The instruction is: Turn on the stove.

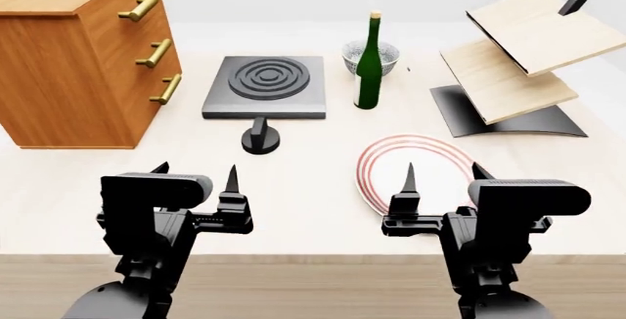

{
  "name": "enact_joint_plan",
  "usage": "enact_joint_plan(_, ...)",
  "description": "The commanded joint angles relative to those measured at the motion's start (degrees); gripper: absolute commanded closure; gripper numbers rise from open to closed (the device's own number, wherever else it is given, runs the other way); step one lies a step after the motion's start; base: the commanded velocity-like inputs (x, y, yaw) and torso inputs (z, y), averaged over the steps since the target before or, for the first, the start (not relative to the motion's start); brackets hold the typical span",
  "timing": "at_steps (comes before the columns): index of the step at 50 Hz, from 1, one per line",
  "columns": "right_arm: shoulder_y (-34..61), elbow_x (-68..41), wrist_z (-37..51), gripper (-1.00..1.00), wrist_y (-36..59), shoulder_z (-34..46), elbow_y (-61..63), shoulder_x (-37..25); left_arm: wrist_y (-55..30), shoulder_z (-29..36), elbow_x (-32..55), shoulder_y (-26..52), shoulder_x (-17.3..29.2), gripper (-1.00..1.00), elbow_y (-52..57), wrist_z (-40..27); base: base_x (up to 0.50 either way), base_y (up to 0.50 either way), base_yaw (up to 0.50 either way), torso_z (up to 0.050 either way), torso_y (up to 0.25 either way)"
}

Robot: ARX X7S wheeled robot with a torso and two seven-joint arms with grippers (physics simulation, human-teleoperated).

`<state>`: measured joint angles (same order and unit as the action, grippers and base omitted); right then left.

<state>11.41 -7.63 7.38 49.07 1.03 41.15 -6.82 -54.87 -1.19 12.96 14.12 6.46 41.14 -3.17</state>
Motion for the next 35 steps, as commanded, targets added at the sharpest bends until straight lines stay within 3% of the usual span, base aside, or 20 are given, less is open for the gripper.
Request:
enact_joint_plan(1, 1.0, -1.24, 0.43, -1.0, 2.93, -0.76, 2.7, -0.54, -2.24, 0.31, 0.85, 0.99, 0.66, -1.0, 2.0, -0.7, 0.5, -0.08, 0.0, 0.0, 0.0)
enact_joint_plan(28, 0.46, -2.89, 1.85, -1.0, 1.34, -1.63, 1.79, -0.9, -0.66, 0.85, 2.13, 0.31, 1.27, -1.0, 0.67, -1.73, 0.5, -0.06, 0.0, 0.0, 0.001)
enact_joint_plan(35, -0.17, -1.77, 2.57, -1.0, -1.3, -0.37, 0.59, -1.49, 2.73, 1.45, 1.46, -0.44, 1.6, -1.0, -2.27, -1.75, 0.06, -0.01, 0.0, 0.0, 0.0)
